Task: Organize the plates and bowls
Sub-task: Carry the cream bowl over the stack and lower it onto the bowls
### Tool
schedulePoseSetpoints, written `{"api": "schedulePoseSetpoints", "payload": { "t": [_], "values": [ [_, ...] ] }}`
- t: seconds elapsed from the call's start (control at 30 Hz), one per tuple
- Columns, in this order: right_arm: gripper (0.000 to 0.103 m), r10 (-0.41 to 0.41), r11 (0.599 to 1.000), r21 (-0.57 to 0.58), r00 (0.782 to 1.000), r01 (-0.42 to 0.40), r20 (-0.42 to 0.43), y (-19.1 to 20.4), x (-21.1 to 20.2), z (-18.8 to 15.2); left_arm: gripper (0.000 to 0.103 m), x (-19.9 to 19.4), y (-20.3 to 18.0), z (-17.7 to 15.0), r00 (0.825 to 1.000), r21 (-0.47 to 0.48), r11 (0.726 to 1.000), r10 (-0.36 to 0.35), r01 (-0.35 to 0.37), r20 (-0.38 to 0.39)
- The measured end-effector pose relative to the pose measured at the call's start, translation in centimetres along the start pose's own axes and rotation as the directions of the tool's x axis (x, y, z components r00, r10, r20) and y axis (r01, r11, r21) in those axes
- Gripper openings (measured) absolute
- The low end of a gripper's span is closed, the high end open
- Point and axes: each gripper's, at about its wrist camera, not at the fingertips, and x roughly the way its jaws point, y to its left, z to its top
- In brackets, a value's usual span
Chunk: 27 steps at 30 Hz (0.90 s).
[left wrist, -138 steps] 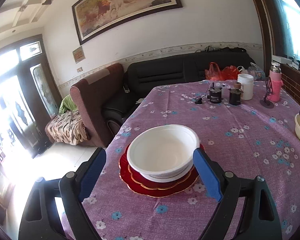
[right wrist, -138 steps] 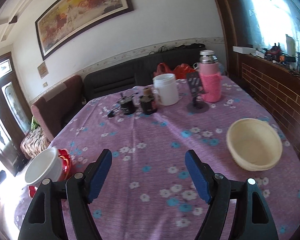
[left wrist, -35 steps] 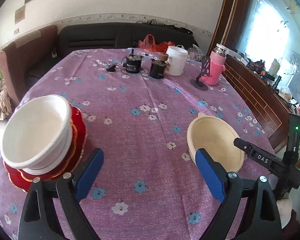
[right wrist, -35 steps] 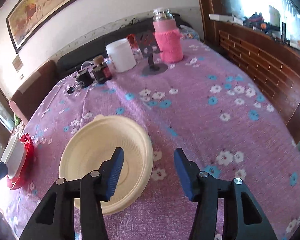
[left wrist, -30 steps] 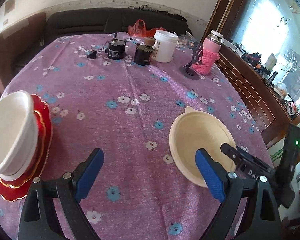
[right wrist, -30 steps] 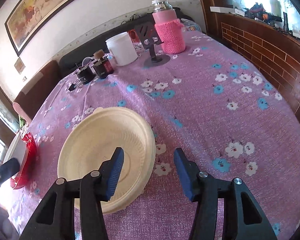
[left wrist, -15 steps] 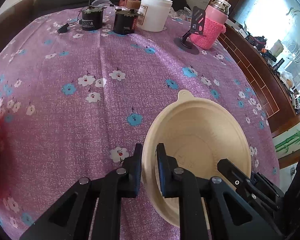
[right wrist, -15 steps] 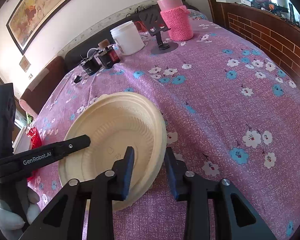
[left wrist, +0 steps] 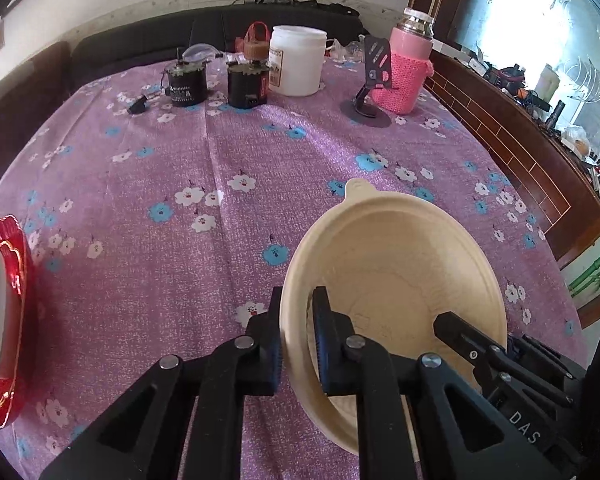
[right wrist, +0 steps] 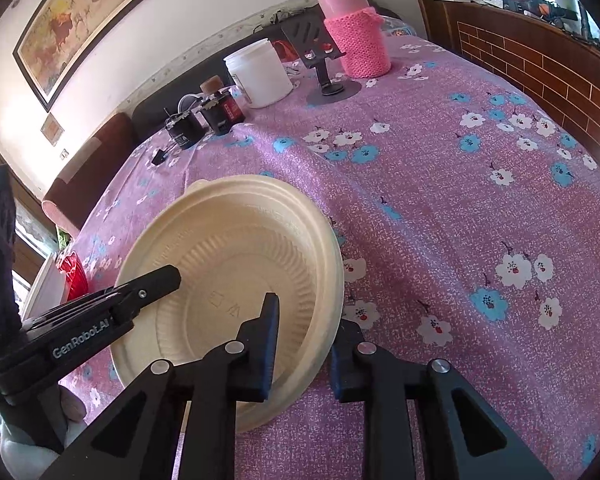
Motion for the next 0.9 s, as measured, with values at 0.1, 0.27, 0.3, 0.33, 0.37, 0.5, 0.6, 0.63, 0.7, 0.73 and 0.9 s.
{"api": "schedulePoseSetpoints", "payload": {
  "t": [0.1,0.27,0.3,0.33,0.37,0.5,0.6,0.63,0.7,0.73,0.9],
  "values": [
    [0.022,0.020,1.000,-0.005,1.000,-0.020,0.011,0.6,-0.6,-0.1,0.012,-2.0,-0.2,-0.3,0.997,0.020,0.999,0.044,-0.046,0.064],
    [0.022,0.048,0.998,-0.042,0.998,-0.047,0.035,2.5,-1.8,-0.3,0.012,-5.1,0.8,-1.2,0.986,-0.003,0.996,0.087,-0.088,0.144],
    [0.022,0.056,0.997,-0.052,0.998,-0.054,0.040,3.0,-2.1,-0.3,0.012,-5.6,1.1,-1.3,0.984,-0.013,0.996,0.094,-0.093,0.152],
    [0.022,0.063,0.996,-0.063,0.997,-0.060,0.042,3.5,-2.3,-0.4,0.012,-6.1,1.6,-1.5,0.982,-0.025,0.995,0.101,-0.099,0.159],
    [0.022,0.071,0.995,-0.072,0.996,-0.068,0.044,4.1,-2.5,-0.3,0.012,-6.6,2.0,-1.7,0.980,-0.035,0.994,0.108,-0.103,0.165],
    [0.022,0.103,0.989,-0.109,0.994,-0.098,0.047,6.3,-3.0,-0.6,0.012,-8.1,3.8,-2.6,0.975,-0.083,0.990,0.132,-0.118,0.182],
    [0.022,0.114,0.984,-0.142,0.993,-0.107,0.043,8.2,-3.1,-0.7,0.012,-9.2,5.4,-3.1,0.972,-0.119,0.986,0.138,-0.116,0.190],
    [0.022,0.117,0.982,-0.152,0.992,-0.110,0.040,8.8,-3.1,-0.8,0.012,-9.6,5.9,-3.3,0.971,-0.130,0.985,0.137,-0.113,0.194],
    [0.022,0.119,0.978,-0.174,0.992,-0.111,0.037,10.0,-3.2,-0.9,0.012,-10.6,6.7,-3.6,0.968,-0.148,0.983,0.142,-0.112,0.207],
    [0.022,0.120,0.976,-0.186,0.992,-0.111,0.037,10.6,-3.3,-0.9,0.012,-11.0,7.1,-3.7,0.966,-0.153,0.981,0.147,-0.116,0.214],
    [0.022,0.136,0.966,-0.227,0.990,-0.122,0.044,13.4,-3.8,-1.0,0.013,-13.1,9.0,-3.9,0.953,-0.178,0.976,0.172,-0.129,0.251]
  ]
}}
